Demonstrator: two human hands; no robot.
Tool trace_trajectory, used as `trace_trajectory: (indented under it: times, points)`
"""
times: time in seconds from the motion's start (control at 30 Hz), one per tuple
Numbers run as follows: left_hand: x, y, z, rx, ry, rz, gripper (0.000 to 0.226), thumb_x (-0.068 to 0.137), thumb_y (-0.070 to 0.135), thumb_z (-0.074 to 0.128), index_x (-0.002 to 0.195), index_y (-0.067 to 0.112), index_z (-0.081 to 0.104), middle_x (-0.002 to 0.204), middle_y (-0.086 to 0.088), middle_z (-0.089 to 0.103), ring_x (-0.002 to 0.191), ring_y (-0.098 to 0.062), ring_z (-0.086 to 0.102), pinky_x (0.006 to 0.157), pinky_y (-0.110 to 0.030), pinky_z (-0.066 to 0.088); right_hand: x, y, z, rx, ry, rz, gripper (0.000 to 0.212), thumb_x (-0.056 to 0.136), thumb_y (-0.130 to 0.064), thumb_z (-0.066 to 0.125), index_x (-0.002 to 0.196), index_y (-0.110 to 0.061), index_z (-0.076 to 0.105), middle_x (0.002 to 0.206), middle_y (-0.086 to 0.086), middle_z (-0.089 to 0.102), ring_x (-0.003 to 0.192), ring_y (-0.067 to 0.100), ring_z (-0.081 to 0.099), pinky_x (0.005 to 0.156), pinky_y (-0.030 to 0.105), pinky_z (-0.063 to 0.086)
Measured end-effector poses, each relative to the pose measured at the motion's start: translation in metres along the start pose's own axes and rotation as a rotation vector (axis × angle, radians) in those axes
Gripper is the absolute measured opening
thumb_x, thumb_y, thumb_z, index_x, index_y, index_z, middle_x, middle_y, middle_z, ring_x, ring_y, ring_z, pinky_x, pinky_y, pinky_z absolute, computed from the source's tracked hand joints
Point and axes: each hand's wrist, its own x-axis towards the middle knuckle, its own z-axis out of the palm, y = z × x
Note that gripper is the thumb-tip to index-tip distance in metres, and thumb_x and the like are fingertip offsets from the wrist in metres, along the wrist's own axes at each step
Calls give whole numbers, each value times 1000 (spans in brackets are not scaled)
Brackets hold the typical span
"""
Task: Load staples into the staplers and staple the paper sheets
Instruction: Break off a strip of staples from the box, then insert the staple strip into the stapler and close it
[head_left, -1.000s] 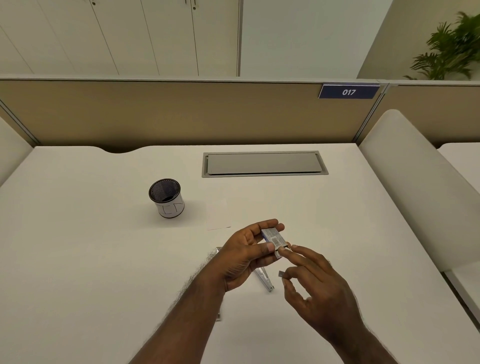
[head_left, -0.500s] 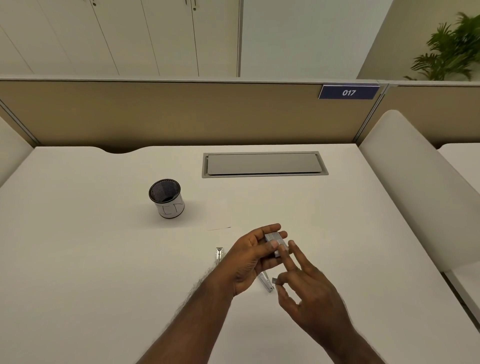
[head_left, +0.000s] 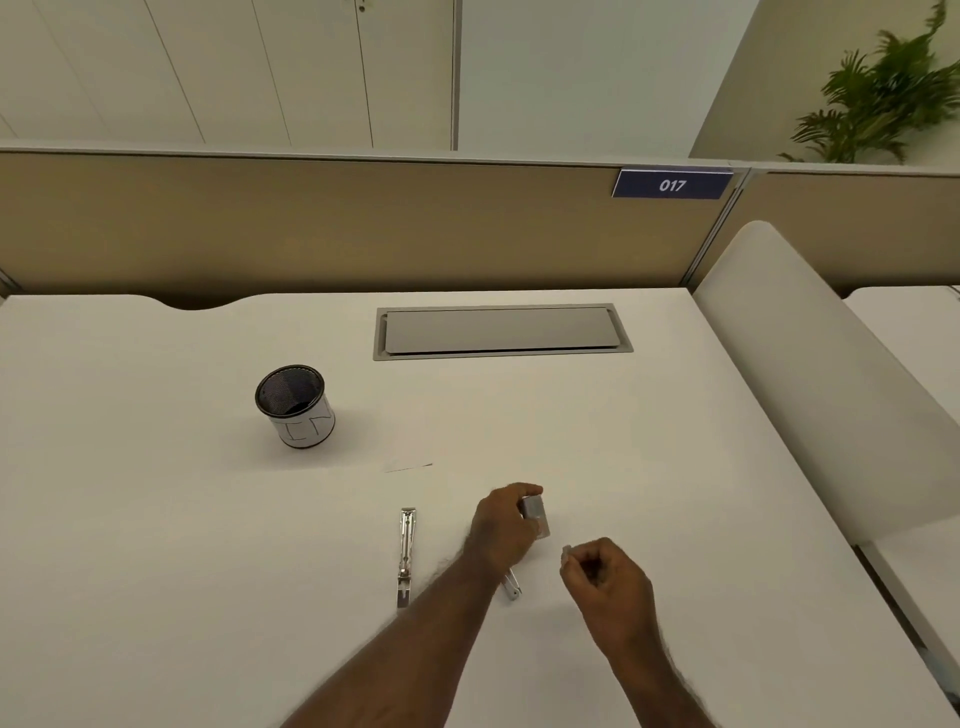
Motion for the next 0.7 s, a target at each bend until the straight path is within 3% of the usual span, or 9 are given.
trace_trajectory:
  times: [0.13, 0.4, 0.53, 0.6, 0.7]
  points:
    - [11, -5, 22, 188, -35, 50, 45, 81, 10, 65, 125, 21, 62, 121, -3, 65, 108, -17, 59, 92, -21, 45, 5, 12, 4, 78, 20, 100, 17, 80, -10, 74, 84, -22, 63, 71, -5, 69, 63, 10, 65, 64, 21, 53]
    - [21, 0, 36, 277, -8, 120, 47, 87, 15, 61, 134, 17, 54, 126, -7, 47, 114, -26, 55, 99, -33, 45, 14, 24, -4, 53, 17, 131, 17, 82, -12, 72, 87, -27, 67, 79, -7, 72, 73, 12, 70, 72, 26, 57]
    - [12, 7, 14, 274, 151, 224, 40, 91, 18, 55, 131, 21, 56, 128, 0, 48, 118, -20, 49, 100, -30, 42, 14, 19, -2, 45, 9, 119, 18, 85, -17, 69, 92, -34, 68, 80, -7, 73, 76, 12, 70, 75, 28, 57]
    - [2, 3, -5, 319, 274, 331, 39, 90, 20, 53, 128, 22, 58, 131, 2, 51, 122, -19, 48, 106, -35, 39, 11, 12, 6, -2, -18, 81, 17, 85, -15, 69, 92, -31, 69, 84, -8, 73, 78, 9, 69, 76, 25, 57]
    - [-17, -12, -40, 485, 387, 357, 47, 90, 32, 43, 137, 28, 50, 149, 4, 41, 142, -18, 31, 120, -44, 14, 2, -5, 29, -37, -87, 6, 23, 84, -9, 69, 87, -31, 67, 93, -10, 71, 82, 1, 67, 68, 9, 51]
